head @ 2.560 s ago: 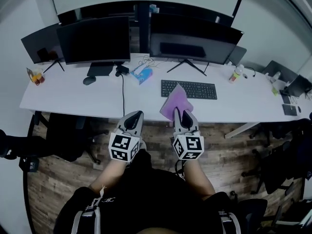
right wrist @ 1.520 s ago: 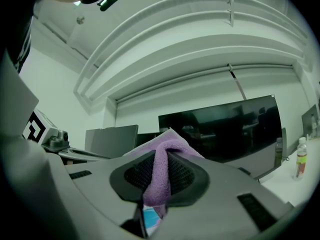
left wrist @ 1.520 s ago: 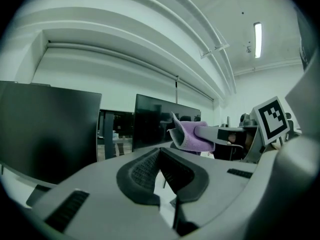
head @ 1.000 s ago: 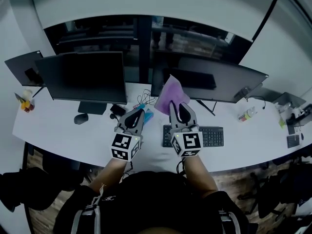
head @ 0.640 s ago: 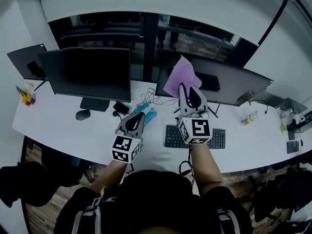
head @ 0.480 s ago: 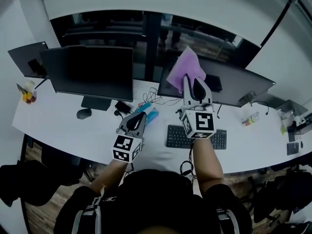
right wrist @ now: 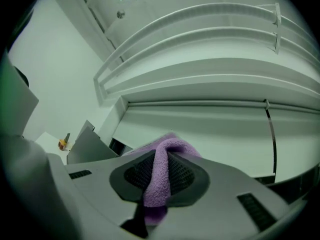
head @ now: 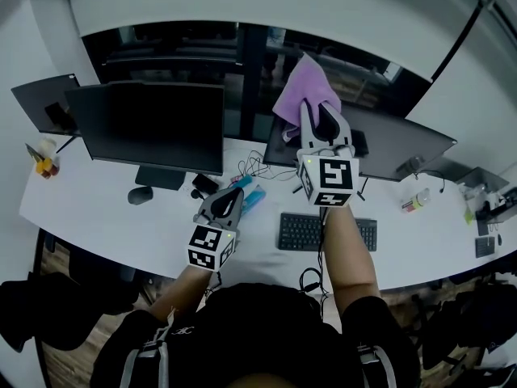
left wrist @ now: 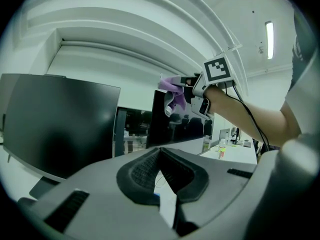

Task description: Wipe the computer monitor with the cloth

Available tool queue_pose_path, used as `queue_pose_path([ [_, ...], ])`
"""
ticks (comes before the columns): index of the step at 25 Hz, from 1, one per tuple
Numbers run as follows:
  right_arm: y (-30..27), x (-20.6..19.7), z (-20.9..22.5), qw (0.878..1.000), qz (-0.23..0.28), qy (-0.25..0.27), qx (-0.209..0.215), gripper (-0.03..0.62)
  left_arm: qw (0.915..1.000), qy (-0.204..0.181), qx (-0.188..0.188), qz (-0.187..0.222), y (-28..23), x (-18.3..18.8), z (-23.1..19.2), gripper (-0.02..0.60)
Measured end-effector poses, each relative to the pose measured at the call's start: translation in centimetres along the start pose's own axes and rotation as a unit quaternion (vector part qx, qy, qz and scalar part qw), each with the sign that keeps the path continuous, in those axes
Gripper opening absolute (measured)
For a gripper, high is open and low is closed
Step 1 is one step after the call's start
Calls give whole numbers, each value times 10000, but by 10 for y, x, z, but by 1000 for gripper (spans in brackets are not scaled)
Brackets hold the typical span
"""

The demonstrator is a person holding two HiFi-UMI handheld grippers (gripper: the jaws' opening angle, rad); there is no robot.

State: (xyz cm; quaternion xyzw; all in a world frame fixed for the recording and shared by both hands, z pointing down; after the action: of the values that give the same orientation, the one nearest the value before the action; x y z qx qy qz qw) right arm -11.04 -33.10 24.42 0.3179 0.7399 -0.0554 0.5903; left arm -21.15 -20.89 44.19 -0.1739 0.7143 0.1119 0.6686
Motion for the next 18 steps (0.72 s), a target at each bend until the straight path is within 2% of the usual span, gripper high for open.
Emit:
queue_pose_path([
  [10,-34,-9,-1,9978,-402,511,129,77,9999,26,-116,-7,-11,0,1,12],
  [18,-47,-14,0,9946,-740,702,208,77,10000,90,29,-19,-10,-3,-5,12],
])
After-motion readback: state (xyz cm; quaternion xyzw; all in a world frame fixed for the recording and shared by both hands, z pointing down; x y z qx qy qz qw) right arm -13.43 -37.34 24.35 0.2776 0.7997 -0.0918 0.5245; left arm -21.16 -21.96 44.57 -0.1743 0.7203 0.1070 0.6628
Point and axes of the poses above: the fingertips, and each gripper's own axes: y backward along the fingers, z to its right, x out of its top, the point moved 1 cm from there along y, backward along the fingers, and after that the axes turned 4 degrees about z, right-handed, at the moved point
